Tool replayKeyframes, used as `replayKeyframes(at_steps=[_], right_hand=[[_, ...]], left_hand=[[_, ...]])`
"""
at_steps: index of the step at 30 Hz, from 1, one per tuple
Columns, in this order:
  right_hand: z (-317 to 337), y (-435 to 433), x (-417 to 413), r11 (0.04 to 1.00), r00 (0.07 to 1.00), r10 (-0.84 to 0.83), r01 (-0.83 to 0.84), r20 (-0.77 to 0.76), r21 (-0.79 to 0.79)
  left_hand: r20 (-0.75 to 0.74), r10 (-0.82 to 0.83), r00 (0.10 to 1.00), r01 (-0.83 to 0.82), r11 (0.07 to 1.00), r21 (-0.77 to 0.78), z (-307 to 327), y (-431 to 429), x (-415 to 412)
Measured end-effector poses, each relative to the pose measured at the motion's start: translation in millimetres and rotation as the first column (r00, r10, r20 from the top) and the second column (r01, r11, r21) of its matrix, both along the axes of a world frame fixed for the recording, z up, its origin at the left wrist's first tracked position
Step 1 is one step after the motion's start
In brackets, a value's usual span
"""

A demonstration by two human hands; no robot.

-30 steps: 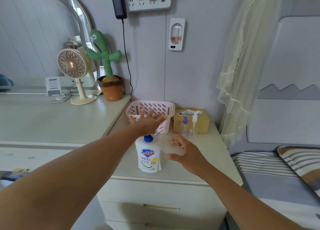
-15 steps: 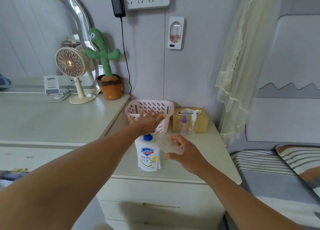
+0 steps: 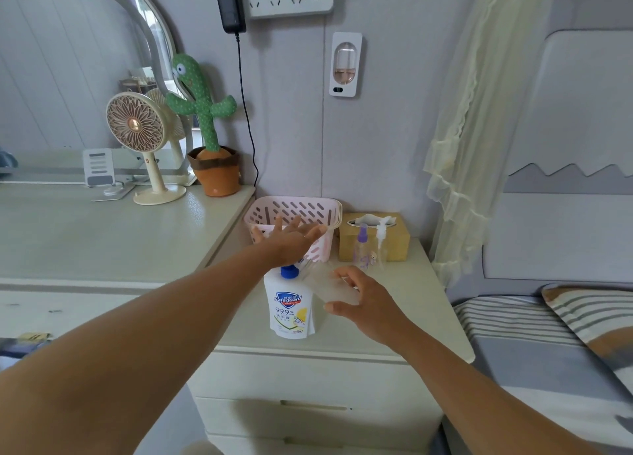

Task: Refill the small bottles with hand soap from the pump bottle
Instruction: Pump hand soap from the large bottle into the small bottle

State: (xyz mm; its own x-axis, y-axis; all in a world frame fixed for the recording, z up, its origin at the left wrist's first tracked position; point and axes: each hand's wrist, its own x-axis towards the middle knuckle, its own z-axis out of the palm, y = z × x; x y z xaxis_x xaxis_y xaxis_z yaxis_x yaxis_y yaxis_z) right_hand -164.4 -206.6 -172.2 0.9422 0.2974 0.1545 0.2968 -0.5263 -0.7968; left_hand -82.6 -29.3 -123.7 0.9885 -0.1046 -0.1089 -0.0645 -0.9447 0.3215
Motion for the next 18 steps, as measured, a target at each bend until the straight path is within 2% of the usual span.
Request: replayKeyframes(at_steps=[9, 14, 18], right_hand=[[-8.2, 3.2, 1.5, 1.0, 1.0, -0.004, 0.004, -0.014, 0.018], [-4.2, 1.8, 0.4, 1.0, 1.0, -0.001, 0.002, -0.017, 0.029], [-0.2, 1.6, 2.2, 1.0, 1.0, -0.003, 0.003, -0.002, 0.017]], left_hand=[[0.016, -0.044, 0.999, 0.044, 0.999, 0.011, 9.1, -11.5, -27.6], [-0.015, -0.007, 1.0, 0.007, 1.0, 0.028, 4.8, -1.4, -11.8], [-0.001, -0.046, 0.999, 0.046, 0.999, -0.004, 11.9, -5.2, -13.2]])
